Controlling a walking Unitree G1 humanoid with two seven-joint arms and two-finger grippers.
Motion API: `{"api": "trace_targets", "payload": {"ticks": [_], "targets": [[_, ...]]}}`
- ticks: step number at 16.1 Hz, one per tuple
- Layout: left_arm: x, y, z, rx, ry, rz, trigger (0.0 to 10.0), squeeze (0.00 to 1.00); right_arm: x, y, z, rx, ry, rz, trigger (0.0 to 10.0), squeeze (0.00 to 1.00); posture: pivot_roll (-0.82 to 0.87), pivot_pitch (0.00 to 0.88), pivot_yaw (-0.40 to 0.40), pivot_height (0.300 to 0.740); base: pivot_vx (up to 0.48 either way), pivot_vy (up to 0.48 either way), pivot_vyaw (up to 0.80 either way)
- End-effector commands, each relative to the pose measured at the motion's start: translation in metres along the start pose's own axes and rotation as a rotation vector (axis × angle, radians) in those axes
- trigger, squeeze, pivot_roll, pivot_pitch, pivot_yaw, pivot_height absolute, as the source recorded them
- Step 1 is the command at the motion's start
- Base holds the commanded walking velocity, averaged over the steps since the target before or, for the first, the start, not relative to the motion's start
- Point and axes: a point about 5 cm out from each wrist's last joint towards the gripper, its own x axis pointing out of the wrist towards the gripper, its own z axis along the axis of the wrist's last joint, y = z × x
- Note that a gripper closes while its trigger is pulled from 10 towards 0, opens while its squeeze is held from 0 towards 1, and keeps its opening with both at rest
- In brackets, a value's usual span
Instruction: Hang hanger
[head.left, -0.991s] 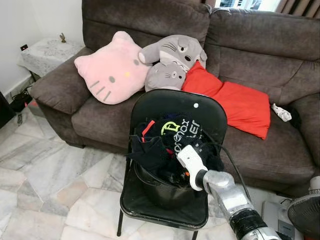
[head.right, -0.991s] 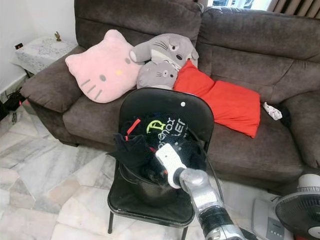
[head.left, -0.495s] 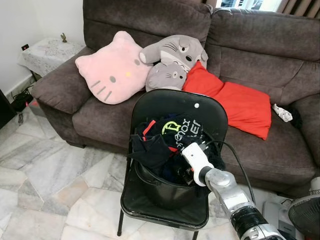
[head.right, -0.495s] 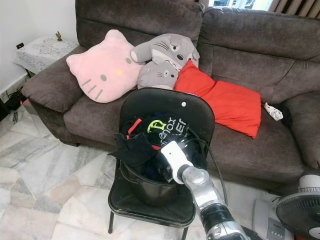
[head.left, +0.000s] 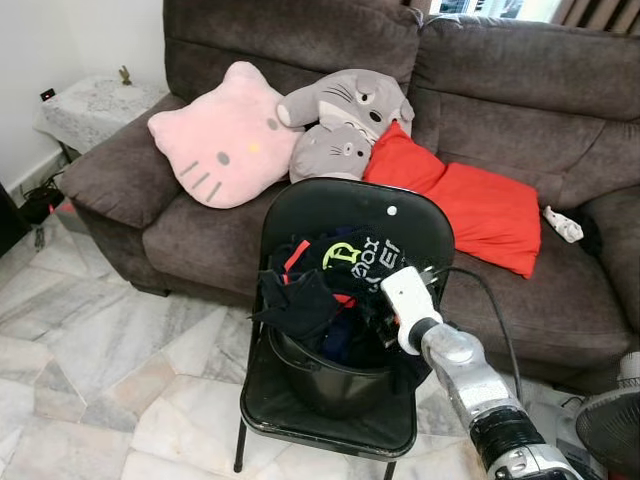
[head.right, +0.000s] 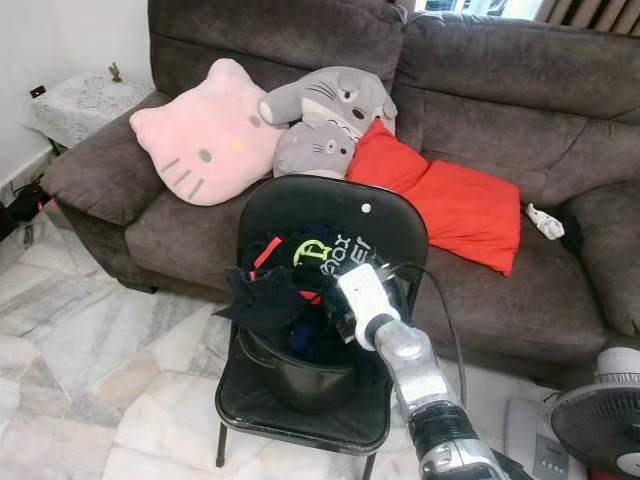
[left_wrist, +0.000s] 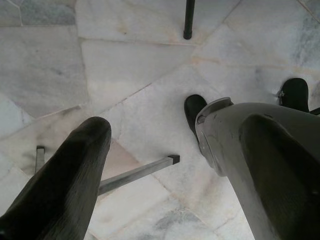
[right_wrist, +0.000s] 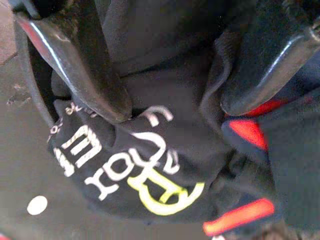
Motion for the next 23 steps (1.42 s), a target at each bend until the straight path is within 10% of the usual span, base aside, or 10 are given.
{"api": "trace_targets", "payload": {"ticks": [1, 9, 17, 19, 23], "targets": [[-0.003, -0.010, -0.016, 0.029, 0.067, -0.039, 10.0, 0.00, -0.002, 0.000, 0.003, 0.046, -0.031, 0.029, 10.0, 0.00, -0.06, 0.117, -0.062, 0.740, 0.000, 0.000, 0.00], [-0.001, -0.013, -0.009, 0.032, 0.051, -0.049, 10.0, 0.00, -0.009, 0.013, 0.005, 0.012, -0.009, 0.272, 10.0, 0.00, -0.06, 0.117, -0.062, 0.740, 0.000, 0.000, 0.00], [-0.003, -0.010, -0.013, 0.027, 0.061, -0.048, 10.0, 0.00, -0.019, 0.017, 0.020, -0.043, -0.008, 0.230, 10.0, 0.00, -0.07, 0.115, -0.069, 0.740, 0.000, 0.000, 0.00], [-0.002, -0.011, -0.012, 0.026, 0.061, -0.049, 10.0, 0.00, -0.013, 0.006, 0.012, 0.109, 0.030, 0.086, 10.0, 0.00, -0.07, 0.121, -0.071, 0.740, 0.000, 0.000, 0.00], [-0.002, -0.014, -0.012, 0.025, 0.065, -0.052, 10.0, 0.00, -0.013, 0.022, 0.000, 0.174, 0.085, 0.173, 10.0, 0.00, -0.07, 0.127, -0.072, 0.740, 0.000, 0.000, 0.00]]}}
